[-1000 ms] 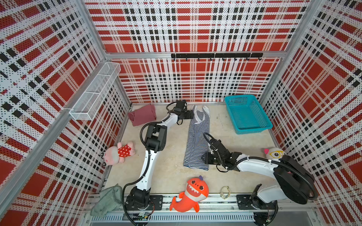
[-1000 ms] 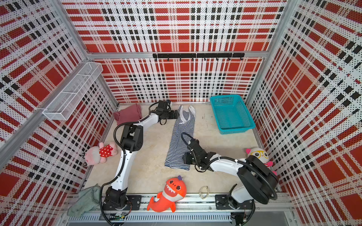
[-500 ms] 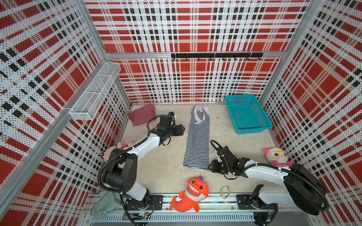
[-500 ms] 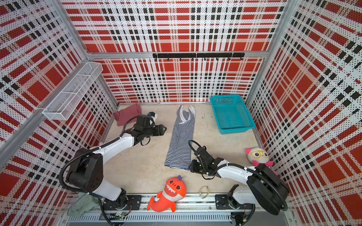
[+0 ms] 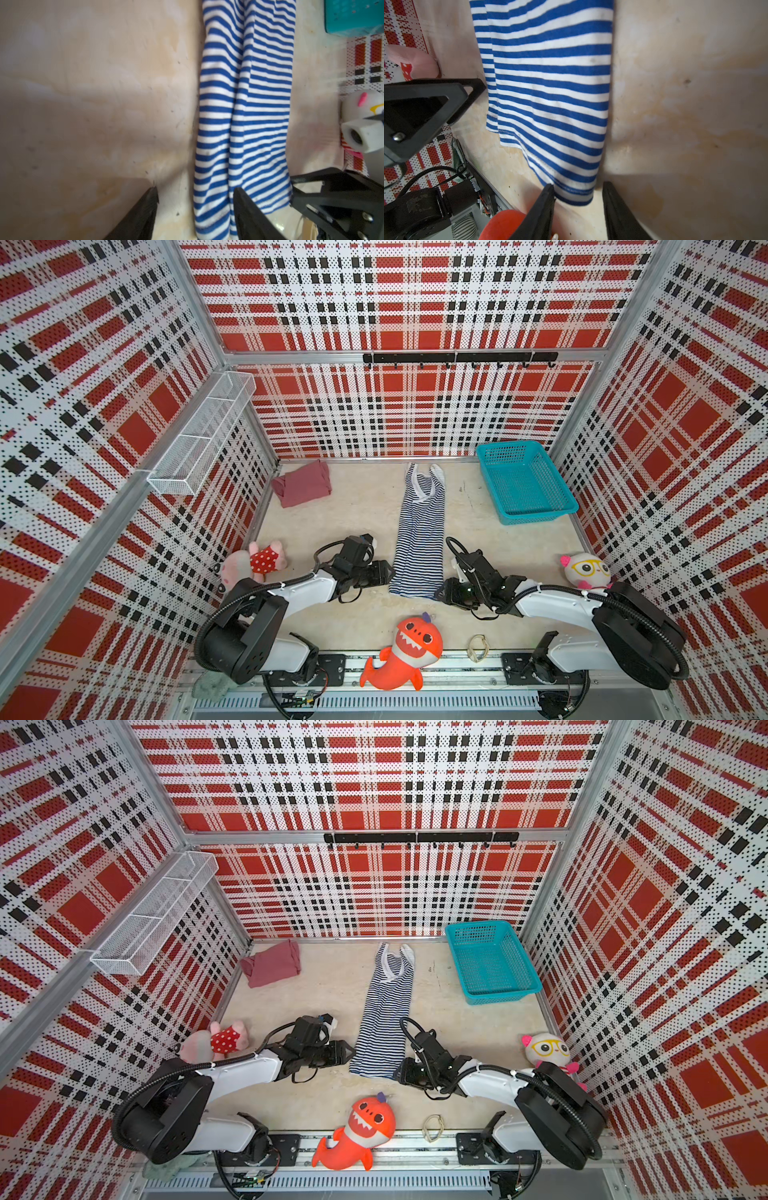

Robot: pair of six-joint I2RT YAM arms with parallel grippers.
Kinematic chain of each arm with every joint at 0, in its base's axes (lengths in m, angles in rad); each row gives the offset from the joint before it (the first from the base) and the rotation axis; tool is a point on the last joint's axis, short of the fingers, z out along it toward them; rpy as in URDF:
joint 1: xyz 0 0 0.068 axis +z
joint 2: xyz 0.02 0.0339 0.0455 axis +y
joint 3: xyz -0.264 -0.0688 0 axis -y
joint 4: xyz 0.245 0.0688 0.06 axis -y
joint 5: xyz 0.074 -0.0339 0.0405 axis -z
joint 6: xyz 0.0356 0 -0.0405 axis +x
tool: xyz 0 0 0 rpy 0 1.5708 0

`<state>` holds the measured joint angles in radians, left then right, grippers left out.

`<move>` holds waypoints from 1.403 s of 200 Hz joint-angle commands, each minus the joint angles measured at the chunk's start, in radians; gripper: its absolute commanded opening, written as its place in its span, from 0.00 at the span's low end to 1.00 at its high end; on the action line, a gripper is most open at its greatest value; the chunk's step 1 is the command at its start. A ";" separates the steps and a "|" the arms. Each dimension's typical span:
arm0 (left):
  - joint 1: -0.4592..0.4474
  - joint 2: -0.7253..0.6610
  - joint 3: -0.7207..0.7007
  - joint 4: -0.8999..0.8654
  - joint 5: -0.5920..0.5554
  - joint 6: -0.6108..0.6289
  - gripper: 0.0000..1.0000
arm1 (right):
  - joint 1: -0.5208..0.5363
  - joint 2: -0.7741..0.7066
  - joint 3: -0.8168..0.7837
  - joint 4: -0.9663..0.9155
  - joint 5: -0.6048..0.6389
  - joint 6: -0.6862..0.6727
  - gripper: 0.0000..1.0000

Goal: Fold and stack tank tops
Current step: Fold the tank top at the center of the table.

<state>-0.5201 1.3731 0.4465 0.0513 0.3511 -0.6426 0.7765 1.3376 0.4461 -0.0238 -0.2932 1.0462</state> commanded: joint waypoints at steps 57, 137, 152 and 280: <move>-0.059 -0.071 -0.112 -0.110 -0.034 -0.111 0.53 | 0.007 0.048 0.004 -0.002 0.037 0.016 0.41; -0.115 -0.043 -0.132 -0.004 -0.014 -0.171 0.28 | 0.028 0.056 0.031 -0.027 0.064 0.020 0.30; -0.116 -0.044 -0.129 -0.016 -0.025 -0.164 0.18 | 0.028 0.040 0.035 -0.053 0.077 0.014 0.27; -0.246 -0.334 -0.089 -0.170 -0.142 -0.301 0.00 | 0.039 -0.152 0.217 -0.535 0.184 -0.142 0.00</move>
<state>-0.7643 1.0584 0.3134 -0.0715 0.2707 -0.9150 0.8162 1.2243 0.6060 -0.4316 -0.1654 0.9512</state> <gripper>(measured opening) 0.054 0.066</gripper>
